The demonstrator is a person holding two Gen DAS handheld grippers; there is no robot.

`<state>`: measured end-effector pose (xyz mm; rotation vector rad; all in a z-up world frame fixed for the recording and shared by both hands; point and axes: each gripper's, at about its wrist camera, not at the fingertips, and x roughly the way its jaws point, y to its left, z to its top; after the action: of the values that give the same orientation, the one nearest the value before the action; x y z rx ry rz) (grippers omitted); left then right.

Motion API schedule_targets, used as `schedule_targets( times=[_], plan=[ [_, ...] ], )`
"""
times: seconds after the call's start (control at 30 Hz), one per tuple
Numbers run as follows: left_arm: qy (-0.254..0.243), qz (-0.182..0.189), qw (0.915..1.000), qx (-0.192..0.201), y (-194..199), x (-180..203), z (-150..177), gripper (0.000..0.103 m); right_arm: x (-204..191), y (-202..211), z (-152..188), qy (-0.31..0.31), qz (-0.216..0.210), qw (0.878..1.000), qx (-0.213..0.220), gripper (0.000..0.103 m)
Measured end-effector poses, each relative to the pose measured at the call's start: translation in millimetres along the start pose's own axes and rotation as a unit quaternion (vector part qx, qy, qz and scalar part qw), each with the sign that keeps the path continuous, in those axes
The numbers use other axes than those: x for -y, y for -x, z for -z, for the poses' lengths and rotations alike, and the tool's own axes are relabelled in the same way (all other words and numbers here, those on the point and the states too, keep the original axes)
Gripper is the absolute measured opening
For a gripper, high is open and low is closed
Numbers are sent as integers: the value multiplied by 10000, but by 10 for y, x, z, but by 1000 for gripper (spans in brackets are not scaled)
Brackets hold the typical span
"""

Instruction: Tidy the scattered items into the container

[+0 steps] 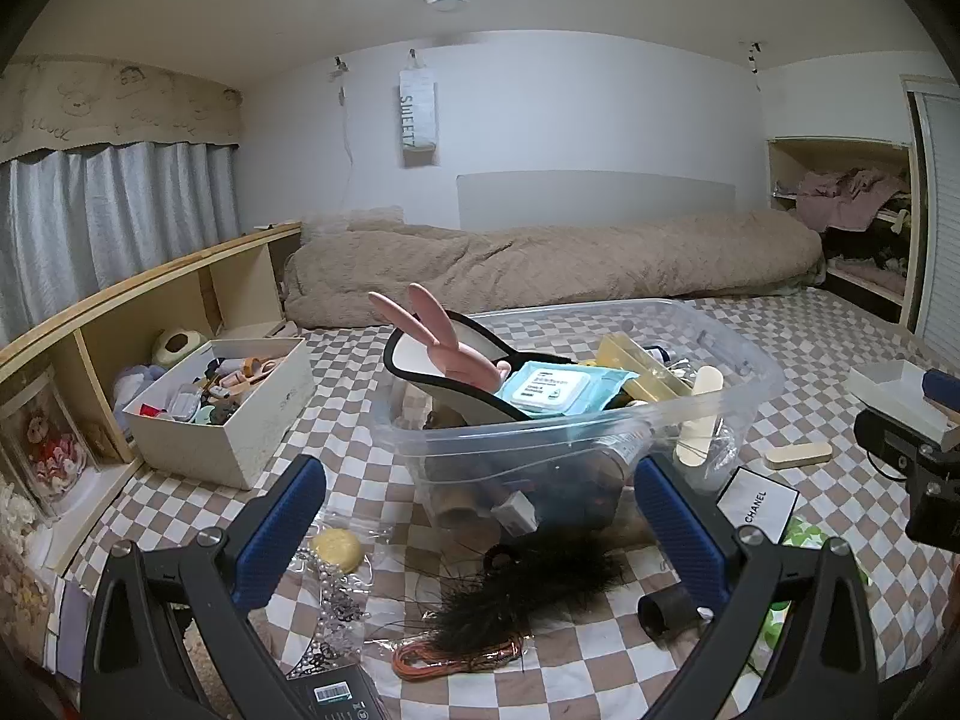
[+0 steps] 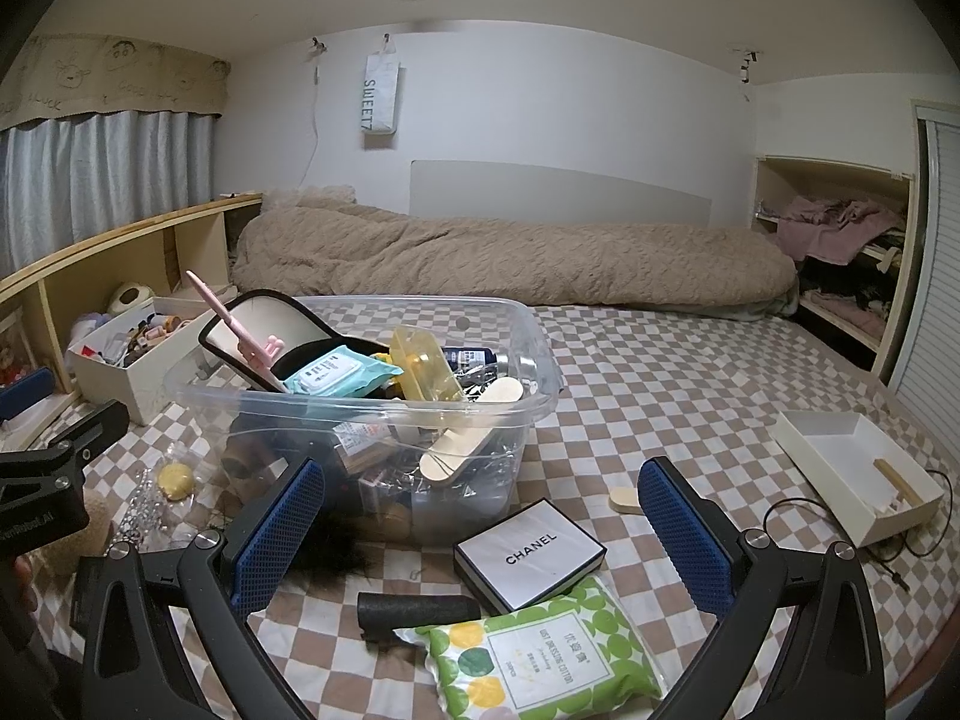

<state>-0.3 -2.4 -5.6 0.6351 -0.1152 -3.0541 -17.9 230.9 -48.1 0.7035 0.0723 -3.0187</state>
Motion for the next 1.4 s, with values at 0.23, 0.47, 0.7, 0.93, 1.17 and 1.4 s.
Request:
schedule_targets(
  times=[0.23, 0.47, 0.7, 0.93, 1.17, 1.4],
  plan=[
    [-24, 14, 10000, -11, -11, 32, 0, 103, 13, -2, -7, -15, 12, 10000, 13, 103],
    [-5, 31, 10000, -11, -17, 46, -5, 103, 14, -5, -9, -14, 9, 10000, 19, 103],
    [-11, 9, 10000, 5, -8, 45, -12, 103, 14, -5, -8, -31, 7, 10000, 28, 103],
    [1, 1, 10000, 7, -14, 35, -15, 103, 1, 2, -2, 1, -9, 10000, 31, 103],
    [134, -166, 9997, -67, -65, -90, -1, 103, 2, -44, 19, -41, -62, 10000, 3, 103],
    [366, -316, 9987, -129, -102, -322, 29, 103, -6, -176, 84, -146, -296, 9994, -85, 103]
  ],
)
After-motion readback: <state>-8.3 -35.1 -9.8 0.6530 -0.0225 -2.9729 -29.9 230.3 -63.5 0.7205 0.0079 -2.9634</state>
